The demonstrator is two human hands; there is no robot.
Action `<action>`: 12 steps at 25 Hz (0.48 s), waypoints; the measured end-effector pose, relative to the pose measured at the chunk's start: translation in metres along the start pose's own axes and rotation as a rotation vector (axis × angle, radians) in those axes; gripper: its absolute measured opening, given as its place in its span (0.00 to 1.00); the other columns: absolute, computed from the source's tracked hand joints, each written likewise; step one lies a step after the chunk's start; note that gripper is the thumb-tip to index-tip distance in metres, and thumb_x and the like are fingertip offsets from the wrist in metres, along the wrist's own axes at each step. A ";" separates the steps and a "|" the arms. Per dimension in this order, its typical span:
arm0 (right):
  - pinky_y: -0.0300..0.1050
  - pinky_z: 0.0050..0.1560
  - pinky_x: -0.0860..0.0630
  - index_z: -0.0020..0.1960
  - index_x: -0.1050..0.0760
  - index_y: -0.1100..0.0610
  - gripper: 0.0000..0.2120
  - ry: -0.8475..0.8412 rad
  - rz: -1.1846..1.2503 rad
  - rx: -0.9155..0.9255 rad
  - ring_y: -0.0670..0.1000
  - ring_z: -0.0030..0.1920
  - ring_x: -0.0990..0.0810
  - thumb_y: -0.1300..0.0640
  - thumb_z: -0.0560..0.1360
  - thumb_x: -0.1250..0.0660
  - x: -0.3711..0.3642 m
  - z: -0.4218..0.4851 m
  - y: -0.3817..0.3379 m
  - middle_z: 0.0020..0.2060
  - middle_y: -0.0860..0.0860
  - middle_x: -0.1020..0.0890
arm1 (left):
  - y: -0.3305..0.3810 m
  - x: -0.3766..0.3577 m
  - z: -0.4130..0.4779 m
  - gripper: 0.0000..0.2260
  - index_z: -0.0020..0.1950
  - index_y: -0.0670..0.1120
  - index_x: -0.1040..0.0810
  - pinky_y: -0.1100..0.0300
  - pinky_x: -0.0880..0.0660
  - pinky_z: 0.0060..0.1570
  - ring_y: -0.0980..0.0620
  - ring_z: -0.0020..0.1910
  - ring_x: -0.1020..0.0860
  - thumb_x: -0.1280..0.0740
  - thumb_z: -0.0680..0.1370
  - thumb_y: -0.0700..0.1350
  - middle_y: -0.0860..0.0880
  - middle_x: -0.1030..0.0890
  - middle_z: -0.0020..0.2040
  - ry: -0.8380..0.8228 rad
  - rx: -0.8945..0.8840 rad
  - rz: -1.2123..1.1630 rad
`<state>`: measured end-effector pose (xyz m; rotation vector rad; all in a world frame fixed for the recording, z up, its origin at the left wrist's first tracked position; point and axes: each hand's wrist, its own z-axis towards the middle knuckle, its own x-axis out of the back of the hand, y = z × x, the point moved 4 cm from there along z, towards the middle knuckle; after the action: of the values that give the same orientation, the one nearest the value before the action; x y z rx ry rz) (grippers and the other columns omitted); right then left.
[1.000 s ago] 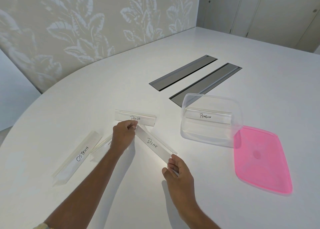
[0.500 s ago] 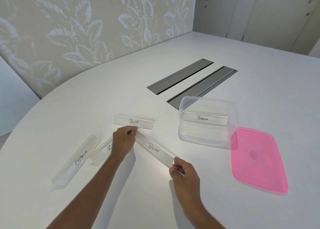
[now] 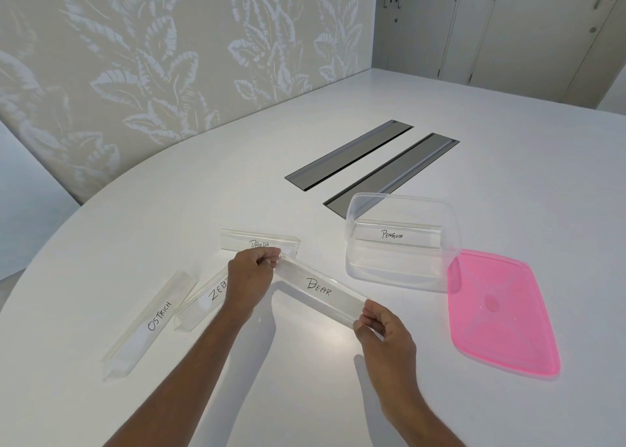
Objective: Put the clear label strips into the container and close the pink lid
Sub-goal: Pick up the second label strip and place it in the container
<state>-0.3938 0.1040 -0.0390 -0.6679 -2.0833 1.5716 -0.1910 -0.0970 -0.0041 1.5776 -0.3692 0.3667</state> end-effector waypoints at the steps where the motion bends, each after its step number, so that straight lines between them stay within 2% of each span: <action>1: 0.33 0.50 0.26 0.64 0.19 0.49 0.17 0.004 0.007 0.014 0.43 0.59 0.17 0.63 0.78 0.28 0.004 0.002 -0.005 0.56 0.46 0.15 | 0.004 0.000 -0.001 0.20 0.49 0.54 0.12 0.49 0.17 0.63 0.53 0.51 0.13 0.39 0.79 0.33 0.52 0.11 0.46 0.003 -0.005 -0.013; 6: 0.39 0.60 0.24 0.64 0.18 0.50 0.18 0.033 0.004 0.112 0.44 0.58 0.17 0.62 0.76 0.25 0.027 0.017 -0.038 0.55 0.46 0.14 | 0.035 0.002 -0.008 0.18 0.53 0.49 0.11 0.50 0.17 0.62 0.52 0.50 0.12 0.38 0.80 0.33 0.52 0.11 0.46 0.023 -0.038 -0.099; 10: 0.29 0.53 0.25 0.64 0.18 0.52 0.17 0.041 -0.019 0.197 0.43 0.56 0.16 0.62 0.77 0.25 0.050 0.038 -0.074 0.55 0.48 0.15 | 0.069 -0.004 -0.013 0.17 0.54 0.49 0.12 0.51 0.16 0.62 0.52 0.51 0.12 0.37 0.81 0.33 0.52 0.11 0.47 0.016 -0.083 -0.181; 12: 0.34 0.57 0.24 0.65 0.18 0.53 0.17 0.056 -0.024 0.220 0.45 0.56 0.16 0.61 0.77 0.25 0.062 0.051 -0.091 0.55 0.48 0.15 | 0.085 -0.013 -0.012 0.17 0.53 0.49 0.12 0.51 0.16 0.61 0.51 0.51 0.12 0.38 0.81 0.33 0.51 0.11 0.48 0.005 -0.096 -0.212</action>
<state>-0.4833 0.0829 0.0394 -0.5980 -1.8369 1.7166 -0.2405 -0.0882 0.0660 1.5044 -0.2099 0.1870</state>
